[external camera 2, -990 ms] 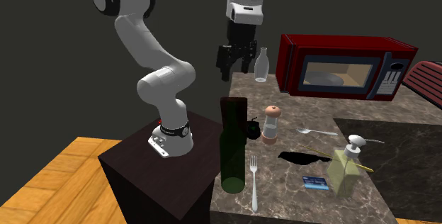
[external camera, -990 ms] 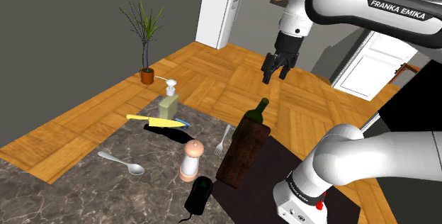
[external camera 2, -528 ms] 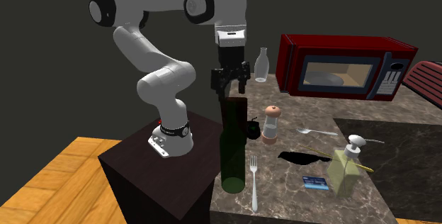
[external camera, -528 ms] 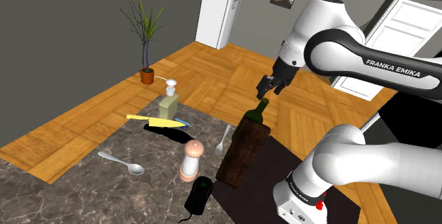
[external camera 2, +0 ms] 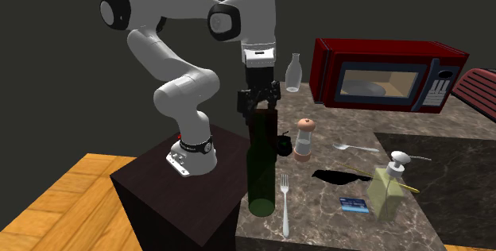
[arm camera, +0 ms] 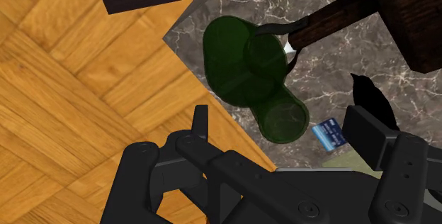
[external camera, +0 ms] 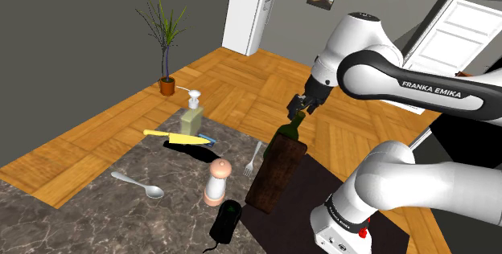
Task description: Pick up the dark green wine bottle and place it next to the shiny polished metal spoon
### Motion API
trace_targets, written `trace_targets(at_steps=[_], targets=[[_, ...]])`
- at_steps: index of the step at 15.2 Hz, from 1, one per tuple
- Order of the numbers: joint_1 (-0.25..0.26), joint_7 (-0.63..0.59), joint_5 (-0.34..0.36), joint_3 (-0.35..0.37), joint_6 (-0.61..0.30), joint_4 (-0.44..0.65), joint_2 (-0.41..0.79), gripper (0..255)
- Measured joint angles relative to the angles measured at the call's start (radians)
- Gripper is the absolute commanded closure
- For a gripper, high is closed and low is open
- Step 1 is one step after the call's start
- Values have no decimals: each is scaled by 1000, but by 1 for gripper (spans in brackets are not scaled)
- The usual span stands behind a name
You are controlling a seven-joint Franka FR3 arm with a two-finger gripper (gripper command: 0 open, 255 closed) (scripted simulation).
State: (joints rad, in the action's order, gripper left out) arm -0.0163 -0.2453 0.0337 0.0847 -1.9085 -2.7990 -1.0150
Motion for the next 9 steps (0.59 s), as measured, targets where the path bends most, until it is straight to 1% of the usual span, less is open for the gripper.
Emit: trace_targets(at_steps=[4, 5, 9], targets=[[0, 0, 0, 0, -3, -2, 1, 0], [0, 0, 0, 0, -3, -2, 1, 255], [0, 0, 0, 0, -3, -2, 1, 255]])
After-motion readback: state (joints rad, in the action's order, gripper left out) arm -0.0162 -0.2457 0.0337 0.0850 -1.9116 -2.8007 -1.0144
